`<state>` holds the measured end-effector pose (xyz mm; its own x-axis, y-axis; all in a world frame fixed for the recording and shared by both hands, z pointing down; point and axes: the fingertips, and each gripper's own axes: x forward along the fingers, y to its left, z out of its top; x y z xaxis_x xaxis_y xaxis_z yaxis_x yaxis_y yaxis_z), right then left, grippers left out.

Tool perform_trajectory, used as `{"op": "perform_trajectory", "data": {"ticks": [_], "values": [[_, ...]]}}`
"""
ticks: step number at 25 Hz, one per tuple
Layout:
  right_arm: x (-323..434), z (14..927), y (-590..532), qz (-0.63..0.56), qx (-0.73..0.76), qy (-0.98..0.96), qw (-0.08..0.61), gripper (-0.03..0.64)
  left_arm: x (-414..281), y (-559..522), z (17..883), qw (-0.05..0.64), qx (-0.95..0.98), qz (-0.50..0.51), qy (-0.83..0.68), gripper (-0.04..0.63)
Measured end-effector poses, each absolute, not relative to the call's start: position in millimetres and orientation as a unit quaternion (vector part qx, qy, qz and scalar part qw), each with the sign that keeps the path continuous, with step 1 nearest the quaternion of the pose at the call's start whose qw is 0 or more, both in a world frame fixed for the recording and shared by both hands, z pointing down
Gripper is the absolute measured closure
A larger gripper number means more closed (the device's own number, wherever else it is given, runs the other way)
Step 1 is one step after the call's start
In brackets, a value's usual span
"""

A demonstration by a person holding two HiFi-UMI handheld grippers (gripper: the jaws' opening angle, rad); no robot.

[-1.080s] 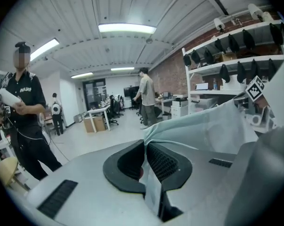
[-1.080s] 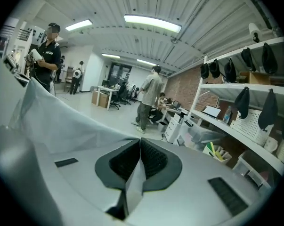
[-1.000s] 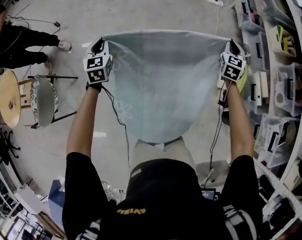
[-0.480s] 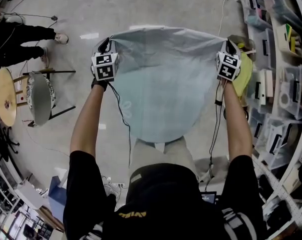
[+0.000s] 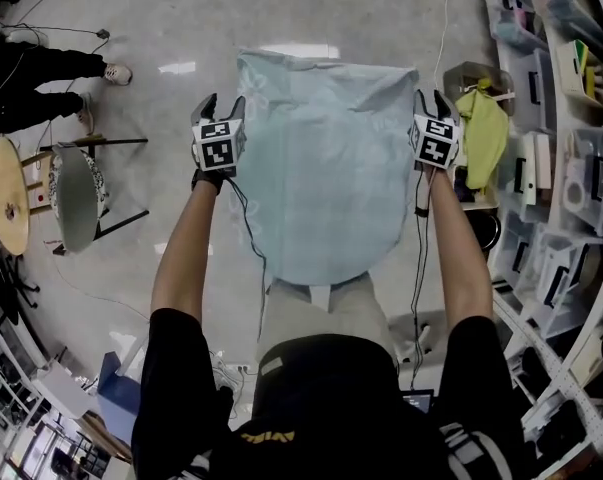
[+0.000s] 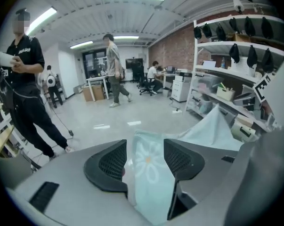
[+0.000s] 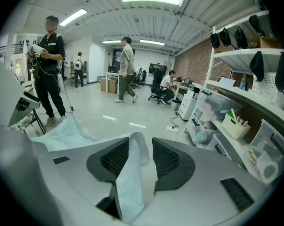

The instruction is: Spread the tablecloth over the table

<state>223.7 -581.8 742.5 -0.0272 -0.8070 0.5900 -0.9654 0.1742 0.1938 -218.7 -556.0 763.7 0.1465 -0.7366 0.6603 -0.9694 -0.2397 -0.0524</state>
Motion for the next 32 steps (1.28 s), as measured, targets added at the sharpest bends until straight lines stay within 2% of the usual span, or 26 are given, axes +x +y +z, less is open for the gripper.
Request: {"op": "perform_trajectory", "data": {"ticks": [3, 6, 11, 19, 23, 27, 32], "values": [[215.1, 750.2, -565.2, 0.140, 0.619, -0.713, 0.298, 0.425, -212.6, -534.5, 765.9, 0.207, 0.733, 0.281, -0.584, 0.336], [209.2, 744.1, -548.3, 0.134, 0.620, -0.718, 0.288, 0.420, -200.8, -514.9, 752.5, 0.200, 0.743, 0.256, -0.585, 0.336], [201.7, 717.7, -528.1, 0.122, 0.635, -0.718, 0.257, 0.465, -174.5, -499.0, 709.1, 0.161, 0.767, 0.214, -0.583, 0.344], [172.8, 625.1, -486.3, 0.083, 0.648, -0.732, 0.193, 0.528, -149.4, -466.0, 598.2, 0.080, 0.797, 0.149, -0.580, 0.436], [157.6, 574.8, -452.1, 0.078, 0.647, -0.740, 0.165, 0.607, -148.7, -428.4, 560.4, 0.063, 0.811, 0.152, -0.561, 0.511], [151.8, 547.8, -412.4, 0.072, 0.629, -0.760, 0.146, 0.611, -150.8, -381.0, 540.2, 0.060, 0.816, 0.159, -0.552, 0.575], [146.2, 522.3, -361.9, 0.075, 0.621, -0.769, 0.133, 0.612, -130.0, -322.6, 523.1, 0.034, 0.847, 0.184, -0.498, 0.577]]}}
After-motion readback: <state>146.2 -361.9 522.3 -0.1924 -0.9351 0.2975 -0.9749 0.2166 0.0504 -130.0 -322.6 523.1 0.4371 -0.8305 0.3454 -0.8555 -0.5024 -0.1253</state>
